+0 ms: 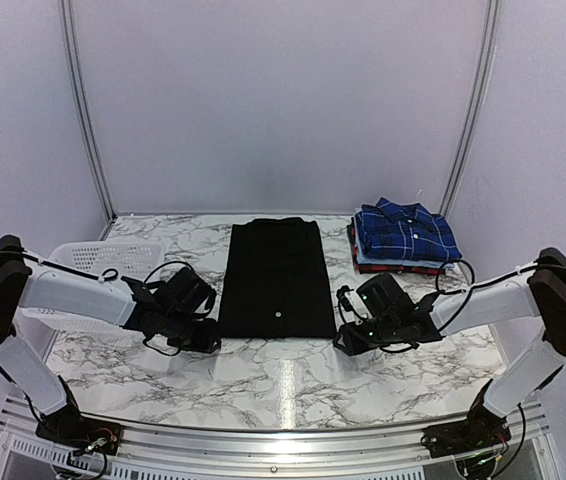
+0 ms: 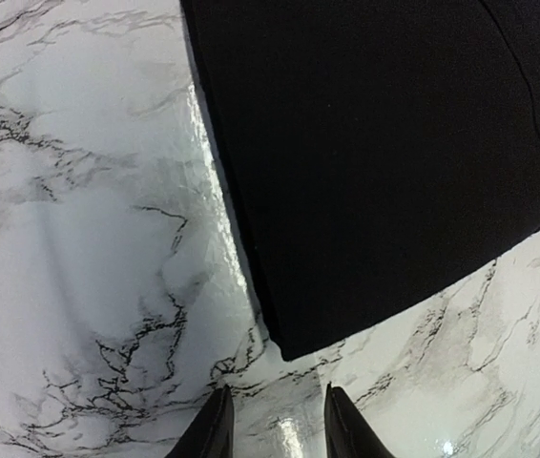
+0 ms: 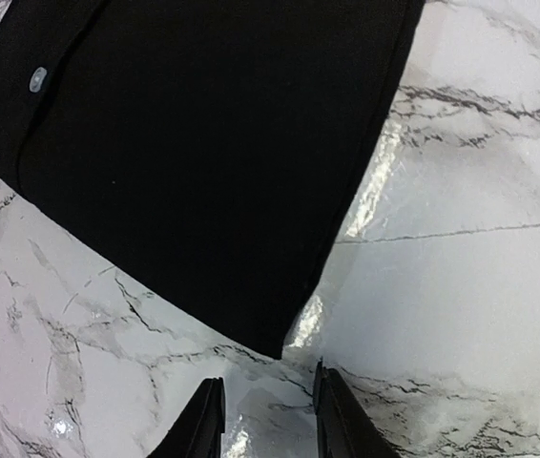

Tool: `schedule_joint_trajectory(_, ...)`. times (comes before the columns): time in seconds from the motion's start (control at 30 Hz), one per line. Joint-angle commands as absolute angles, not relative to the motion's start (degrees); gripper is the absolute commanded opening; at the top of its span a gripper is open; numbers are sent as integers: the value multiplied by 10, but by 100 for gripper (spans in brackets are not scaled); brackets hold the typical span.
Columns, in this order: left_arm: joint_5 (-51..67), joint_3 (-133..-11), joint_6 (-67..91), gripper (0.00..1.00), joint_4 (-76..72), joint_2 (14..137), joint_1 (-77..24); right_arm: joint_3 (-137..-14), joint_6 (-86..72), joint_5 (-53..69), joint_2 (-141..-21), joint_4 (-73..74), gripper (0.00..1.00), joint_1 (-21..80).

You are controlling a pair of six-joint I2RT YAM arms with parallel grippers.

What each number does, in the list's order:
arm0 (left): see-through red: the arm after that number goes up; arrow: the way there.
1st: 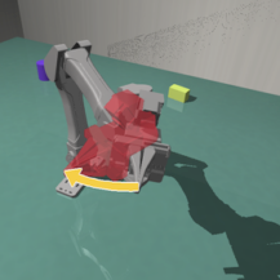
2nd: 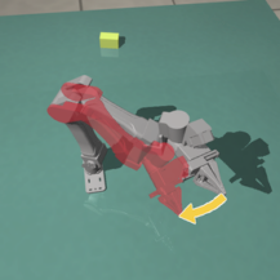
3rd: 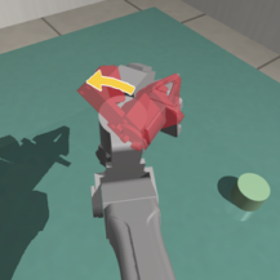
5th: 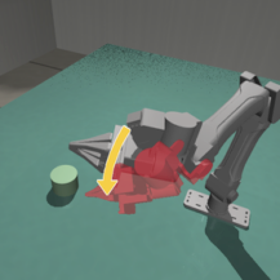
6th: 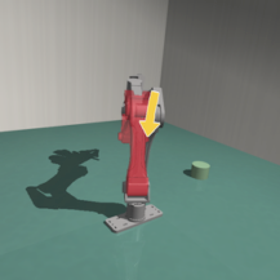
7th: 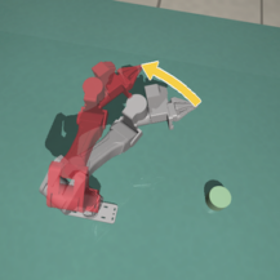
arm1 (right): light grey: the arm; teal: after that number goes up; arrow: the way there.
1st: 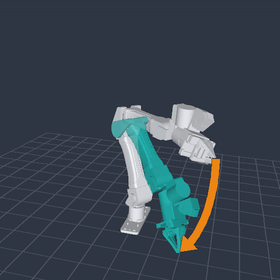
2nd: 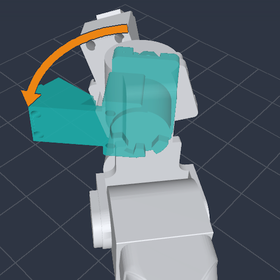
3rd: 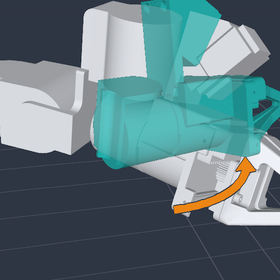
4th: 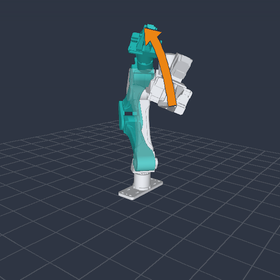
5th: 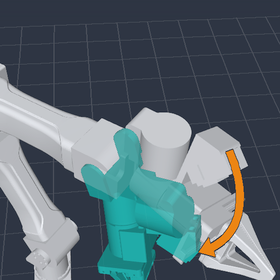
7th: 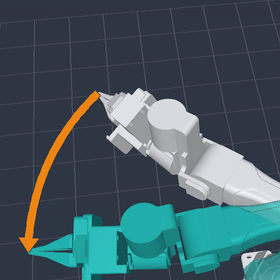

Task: Fold and stack the long sleeve shirts
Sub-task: Pick up the 2/3-rectangle-folded shirt from the center of the board.

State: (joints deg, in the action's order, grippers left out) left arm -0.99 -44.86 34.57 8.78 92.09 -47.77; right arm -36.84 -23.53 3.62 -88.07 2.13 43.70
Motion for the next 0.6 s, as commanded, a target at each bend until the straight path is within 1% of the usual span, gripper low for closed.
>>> schedule_joint_trajectory(0.0,-35,-469,325,34,84,939,-482,-397,-206,14,-904,17,32,455)
schedule_joint_trajectory(0.23,-59,-480,308,34,94,959,-489,-408,-198,3,-923,22,31,454)
schedule_joint_trajectory(0.37,-66,-487,302,34,94,970,-493,-407,-196,-15,-923,15,26,455)
schedule_joint_trajectory(0.5,-68,-499,293,31,92,983,-496,-410,-191,-15,-927,11,22,455)
schedule_joint_trajectory(0.57,-70,-505,290,28,92,987,-499,-411,-189,-15,-927,7,21,455)
